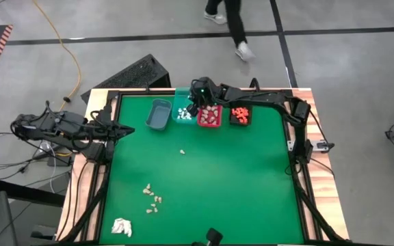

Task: Sort Halloween decoration
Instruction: Put the white skeleton toy into the light blue bin, then put the white skull toy into the blue bin

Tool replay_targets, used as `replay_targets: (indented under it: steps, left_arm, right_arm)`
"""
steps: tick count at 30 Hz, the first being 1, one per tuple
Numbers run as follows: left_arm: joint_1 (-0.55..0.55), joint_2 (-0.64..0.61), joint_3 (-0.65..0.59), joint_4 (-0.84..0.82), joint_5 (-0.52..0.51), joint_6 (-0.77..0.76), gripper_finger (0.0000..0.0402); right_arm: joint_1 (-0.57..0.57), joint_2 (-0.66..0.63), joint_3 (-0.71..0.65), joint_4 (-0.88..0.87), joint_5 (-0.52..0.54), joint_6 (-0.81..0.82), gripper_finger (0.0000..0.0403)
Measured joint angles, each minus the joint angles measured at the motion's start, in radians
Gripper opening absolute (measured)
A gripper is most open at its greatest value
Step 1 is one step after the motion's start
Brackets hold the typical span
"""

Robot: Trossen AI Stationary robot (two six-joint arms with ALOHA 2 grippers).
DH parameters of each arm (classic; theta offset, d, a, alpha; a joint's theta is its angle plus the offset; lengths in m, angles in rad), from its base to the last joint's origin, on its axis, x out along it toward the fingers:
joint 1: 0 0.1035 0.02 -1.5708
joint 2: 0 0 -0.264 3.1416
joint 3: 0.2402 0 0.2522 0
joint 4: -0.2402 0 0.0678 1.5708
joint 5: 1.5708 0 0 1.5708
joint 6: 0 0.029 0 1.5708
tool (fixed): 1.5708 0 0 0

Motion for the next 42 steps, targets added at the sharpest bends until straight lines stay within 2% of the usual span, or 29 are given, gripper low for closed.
replay_targets:
  steps: [15, 19, 27, 29, 32, 34, 37, 42]
  left_arm:
    - [0.000, 0.000, 0.000, 0.000, -0.001, -0.016, 0.0000]
    - [0.000, 0.000, 0.000, 0.000, 0.000, -0.017, 0.0000]
    - [0.000, 0.000, -0.001, 0.000, 0.000, -0.017, 0.0000]
    - [0.000, 0.000, -0.001, 0.000, 0.000, -0.017, 0.0000]
    - [0.000, 0.000, -0.001, -0.003, 0.006, -0.018, 0.0000]
    - [0.000, 0.000, -0.001, -0.008, 0.006, -0.018, 0.0000]
    - [0.000, 0.000, -0.001, -0.009, 0.006, -0.016, 0.0000]
    - [0.000, 0.000, -0.001, -0.009, 0.006, -0.016, 0.0000]
  right_arm:
    - [-0.001, 0.000, 0.000, -0.016, -0.002, -0.005, 0.0084]
    - [-0.003, 0.000, 0.000, -0.012, -0.083, -0.016, 0.0096]
    - [-0.003, 0.000, 0.000, -0.019, -0.115, 0.004, 0.0162]
    - [0.004, 0.000, 0.000, -0.006, -0.179, 0.023, 0.0174]
    - [0.034, -0.001, 0.000, 0.037, -0.338, 0.026, 0.0181]
    - [0.079, -0.002, 0.000, 0.043, -0.377, 0.025, 0.0180]
    - [0.163, -0.002, 0.000, 0.028, -0.346, -0.014, 0.0173]
    - [0.299, 0.029, 0.000, 0.040, -0.130, -0.083, 0.0160]
